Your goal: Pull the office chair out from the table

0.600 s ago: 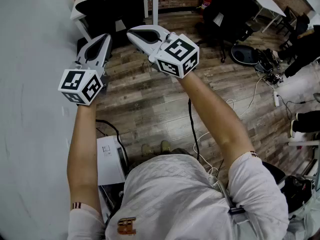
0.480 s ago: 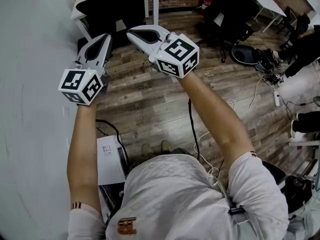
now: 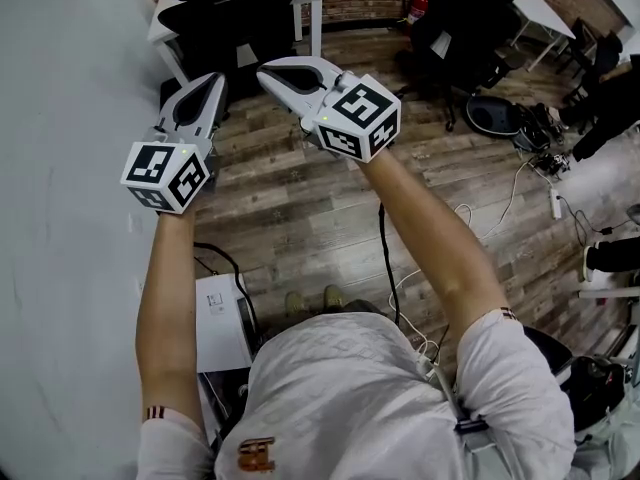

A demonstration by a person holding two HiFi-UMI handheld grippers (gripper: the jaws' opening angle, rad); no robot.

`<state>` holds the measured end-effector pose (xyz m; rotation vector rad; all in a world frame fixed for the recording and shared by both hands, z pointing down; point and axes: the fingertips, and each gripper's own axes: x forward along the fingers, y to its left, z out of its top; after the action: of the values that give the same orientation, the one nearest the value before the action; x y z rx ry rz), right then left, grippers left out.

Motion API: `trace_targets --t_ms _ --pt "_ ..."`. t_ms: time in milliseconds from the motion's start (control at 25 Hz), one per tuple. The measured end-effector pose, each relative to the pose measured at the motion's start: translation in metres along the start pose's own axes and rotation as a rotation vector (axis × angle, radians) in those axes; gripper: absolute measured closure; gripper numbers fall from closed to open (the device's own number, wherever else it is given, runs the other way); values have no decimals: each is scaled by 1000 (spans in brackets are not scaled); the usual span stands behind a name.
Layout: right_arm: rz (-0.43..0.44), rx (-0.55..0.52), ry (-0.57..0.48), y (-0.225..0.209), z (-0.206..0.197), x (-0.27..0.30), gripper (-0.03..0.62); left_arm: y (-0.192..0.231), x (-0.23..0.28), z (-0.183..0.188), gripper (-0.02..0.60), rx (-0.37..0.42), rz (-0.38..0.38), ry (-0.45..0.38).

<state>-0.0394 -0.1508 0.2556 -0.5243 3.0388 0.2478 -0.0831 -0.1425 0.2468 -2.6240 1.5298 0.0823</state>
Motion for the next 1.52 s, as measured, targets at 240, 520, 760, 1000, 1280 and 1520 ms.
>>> trace_targets --t_ms 240,520,760,1000,1280,1520 --pt "4 1 -13 -8 3 -6 592 -1 2 1 581 0 18 0" --pt "20 -6 -17 -21 5 -12 592 -4 12 0 581 14 38 9" --pt "50 -49 -9 -34 4 -15 592 -5 27 4 581 43 55 15" --pt "61 -76 -15 -48 3 -1 592 10 41 3 581 31 65 -3" --pt "34 -79 -8 -90 -12 46 591 67 72 -9 581 32 60 -19" --pt "10 -53 -26 -130 -21 105 591 135 96 -23 581 34 50 -22"
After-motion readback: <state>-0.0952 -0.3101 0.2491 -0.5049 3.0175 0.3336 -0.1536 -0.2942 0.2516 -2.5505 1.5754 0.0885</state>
